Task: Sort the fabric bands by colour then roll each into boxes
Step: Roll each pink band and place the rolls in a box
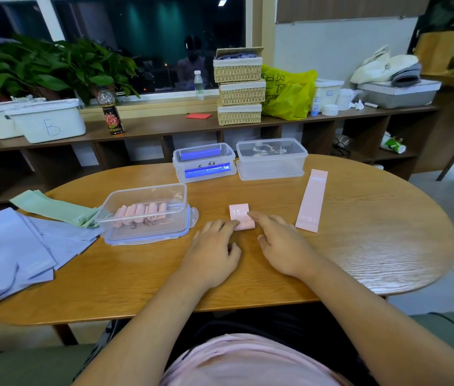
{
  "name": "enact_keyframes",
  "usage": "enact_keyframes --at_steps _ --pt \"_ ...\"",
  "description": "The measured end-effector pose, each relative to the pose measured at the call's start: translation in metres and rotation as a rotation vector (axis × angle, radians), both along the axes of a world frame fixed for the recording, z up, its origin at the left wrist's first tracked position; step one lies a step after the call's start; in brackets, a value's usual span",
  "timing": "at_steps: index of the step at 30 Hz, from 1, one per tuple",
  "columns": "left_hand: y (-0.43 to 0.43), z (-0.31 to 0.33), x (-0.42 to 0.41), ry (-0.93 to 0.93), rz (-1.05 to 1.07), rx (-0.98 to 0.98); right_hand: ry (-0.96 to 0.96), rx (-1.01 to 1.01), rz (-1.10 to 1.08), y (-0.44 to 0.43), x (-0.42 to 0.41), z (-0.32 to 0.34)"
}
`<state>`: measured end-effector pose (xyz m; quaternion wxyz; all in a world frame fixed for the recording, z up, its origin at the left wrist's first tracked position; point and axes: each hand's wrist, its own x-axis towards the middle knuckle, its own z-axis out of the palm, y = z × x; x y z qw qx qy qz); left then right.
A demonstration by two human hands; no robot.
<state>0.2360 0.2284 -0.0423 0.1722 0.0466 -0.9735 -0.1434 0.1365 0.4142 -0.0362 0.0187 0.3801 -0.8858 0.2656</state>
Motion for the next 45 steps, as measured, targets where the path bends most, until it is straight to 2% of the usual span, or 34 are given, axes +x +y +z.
enact_keyframes --at_steps 5,15,22,34,38,41,43,45 --pt "-0.001 0.002 -0.009 -0.046 0.028 -0.021 0.092 -0.148 -0.033 0.000 -0.004 -0.001" --pt "-0.018 0.003 -0.038 -0.073 0.016 -0.021 0.222 0.047 0.092 -0.014 -0.010 0.002" --pt "-0.023 0.002 -0.036 0.017 0.030 0.126 0.283 0.152 0.004 -0.035 -0.018 -0.001" --pt "-0.020 0.001 -0.027 0.079 0.074 0.152 0.246 0.233 -0.116 -0.075 -0.045 0.009" --pt "-0.021 0.001 -0.025 0.065 0.085 0.170 0.210 0.113 -0.149 -0.076 -0.053 0.003" --pt "-0.022 0.000 -0.025 0.097 0.087 0.210 0.194 -0.064 -0.157 -0.071 -0.051 0.000" --pt "-0.022 0.002 -0.025 0.117 0.099 0.243 0.030 -0.278 -0.152 -0.065 -0.042 0.006" --pt "-0.023 0.003 -0.023 0.141 0.104 0.282 -0.313 -0.550 -0.167 -0.060 -0.030 0.014"
